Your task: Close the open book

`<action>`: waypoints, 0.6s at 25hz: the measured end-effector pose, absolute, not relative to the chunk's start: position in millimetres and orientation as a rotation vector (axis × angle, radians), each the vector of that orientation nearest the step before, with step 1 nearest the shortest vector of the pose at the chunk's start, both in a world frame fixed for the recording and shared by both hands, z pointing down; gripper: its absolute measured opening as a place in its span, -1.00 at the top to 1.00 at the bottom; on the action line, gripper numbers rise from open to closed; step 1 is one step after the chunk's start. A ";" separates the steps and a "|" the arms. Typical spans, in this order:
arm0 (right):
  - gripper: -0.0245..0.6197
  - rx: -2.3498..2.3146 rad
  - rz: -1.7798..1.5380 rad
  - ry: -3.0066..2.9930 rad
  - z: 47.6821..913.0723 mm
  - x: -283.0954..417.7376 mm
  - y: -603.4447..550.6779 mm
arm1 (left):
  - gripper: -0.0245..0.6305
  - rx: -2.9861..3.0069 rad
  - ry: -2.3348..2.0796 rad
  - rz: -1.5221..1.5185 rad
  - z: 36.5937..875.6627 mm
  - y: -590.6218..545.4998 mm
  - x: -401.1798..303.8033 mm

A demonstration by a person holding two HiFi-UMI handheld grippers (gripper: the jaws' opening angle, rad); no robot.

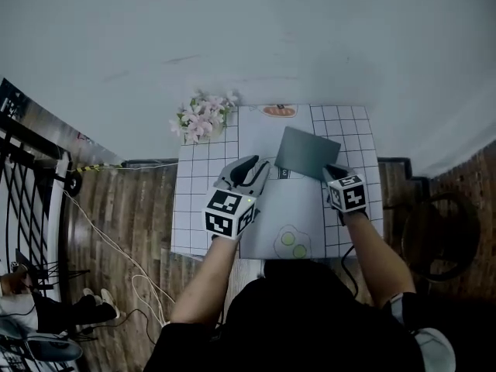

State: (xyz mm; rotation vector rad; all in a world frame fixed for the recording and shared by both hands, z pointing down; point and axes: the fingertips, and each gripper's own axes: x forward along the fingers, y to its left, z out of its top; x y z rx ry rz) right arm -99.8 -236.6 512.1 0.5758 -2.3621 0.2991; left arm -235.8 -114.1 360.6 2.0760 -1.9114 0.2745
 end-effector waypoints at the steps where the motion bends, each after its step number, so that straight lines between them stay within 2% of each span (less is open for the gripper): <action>1: 0.84 0.584 0.297 -2.386 500.4 -97.5 -226.9 | 0.60 2.086 -1.908 0.259 357.9 -105.8 -234.6; 9: 0.91 0.705 0.247 -2.584 413.4 -66.8 -159.7 | 0.60 2.167 -1.870 0.158 334.7 -48.8 -221.9; 15: 0.91 0.585 0.170 -2.728 357.3 -62.7 -113.7 | 0.60 2.203 -1.912 0.136 309.0 -28.6 -224.2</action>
